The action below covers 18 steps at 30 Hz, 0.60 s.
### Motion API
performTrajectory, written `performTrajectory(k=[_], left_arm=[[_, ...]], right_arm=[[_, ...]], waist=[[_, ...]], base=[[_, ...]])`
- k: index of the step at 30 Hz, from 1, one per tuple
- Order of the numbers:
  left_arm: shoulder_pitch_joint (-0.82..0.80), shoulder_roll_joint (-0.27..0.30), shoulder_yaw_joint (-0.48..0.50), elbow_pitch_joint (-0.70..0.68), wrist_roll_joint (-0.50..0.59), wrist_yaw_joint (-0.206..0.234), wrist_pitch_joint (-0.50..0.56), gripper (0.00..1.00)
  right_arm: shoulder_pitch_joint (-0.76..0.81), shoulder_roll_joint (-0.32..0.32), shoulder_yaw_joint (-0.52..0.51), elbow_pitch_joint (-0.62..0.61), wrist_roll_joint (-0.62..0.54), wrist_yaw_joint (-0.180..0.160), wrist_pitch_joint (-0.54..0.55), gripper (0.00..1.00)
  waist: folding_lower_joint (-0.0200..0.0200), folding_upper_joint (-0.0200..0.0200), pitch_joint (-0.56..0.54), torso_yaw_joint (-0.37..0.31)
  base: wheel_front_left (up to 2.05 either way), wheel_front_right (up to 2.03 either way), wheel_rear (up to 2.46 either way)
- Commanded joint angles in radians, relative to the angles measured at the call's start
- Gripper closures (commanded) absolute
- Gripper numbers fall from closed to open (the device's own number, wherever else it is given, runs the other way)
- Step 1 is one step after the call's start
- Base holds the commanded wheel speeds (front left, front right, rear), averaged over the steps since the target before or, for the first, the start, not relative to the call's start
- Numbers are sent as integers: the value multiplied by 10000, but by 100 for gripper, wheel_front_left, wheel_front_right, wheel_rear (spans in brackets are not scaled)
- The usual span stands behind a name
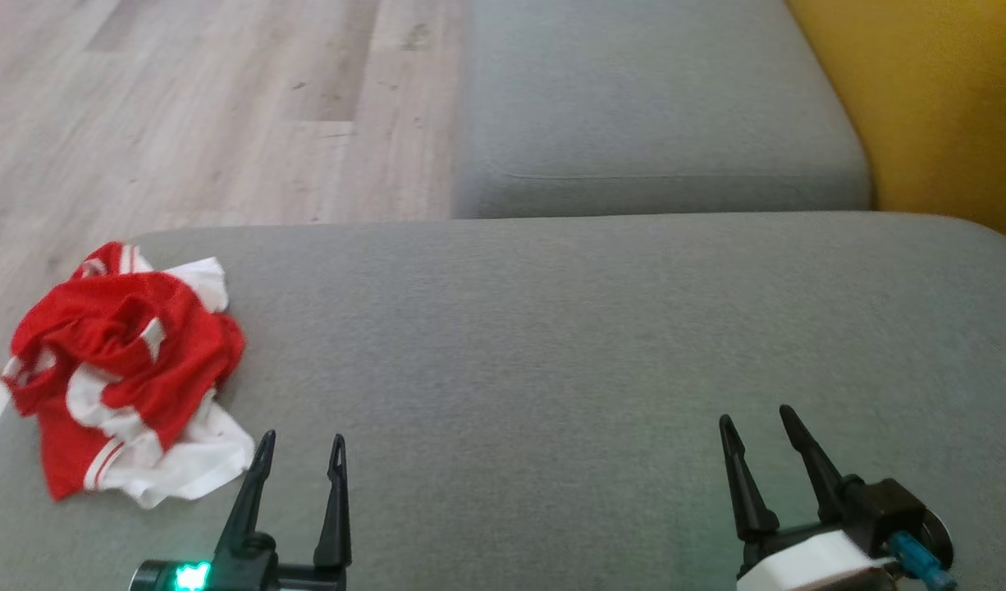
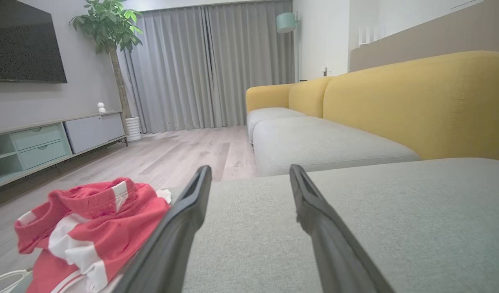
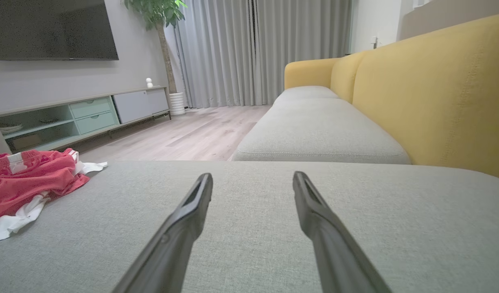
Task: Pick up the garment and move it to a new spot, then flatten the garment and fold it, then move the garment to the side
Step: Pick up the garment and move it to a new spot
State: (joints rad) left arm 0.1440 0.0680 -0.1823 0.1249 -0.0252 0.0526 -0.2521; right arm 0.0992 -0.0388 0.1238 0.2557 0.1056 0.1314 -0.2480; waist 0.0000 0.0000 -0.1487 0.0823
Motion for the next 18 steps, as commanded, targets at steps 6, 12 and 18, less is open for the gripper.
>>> performTrajectory(k=[6, 12, 18], left_arm=[[-475, 153, 419, -147, 151, 21, -97, 0], [-465, 380, 590, -192, 195, 107, -97, 0], [-333, 455, 1090, -621, 74, 477, -97, 0]], right_arm=[[-194, -114, 177, -370, 213, -7, -138, 0], [-195, -114, 303, -379, 433, -7, -138, 0], [-744, -114, 711, -321, 439, -7, -138, 0]], waist=[[0, 0, -64, 1272], [0, 0, -75, 2656], [0, 0, 417, 3344]], base=[[0, 0, 0], [0, 0, 0], [0, 0, 0]])
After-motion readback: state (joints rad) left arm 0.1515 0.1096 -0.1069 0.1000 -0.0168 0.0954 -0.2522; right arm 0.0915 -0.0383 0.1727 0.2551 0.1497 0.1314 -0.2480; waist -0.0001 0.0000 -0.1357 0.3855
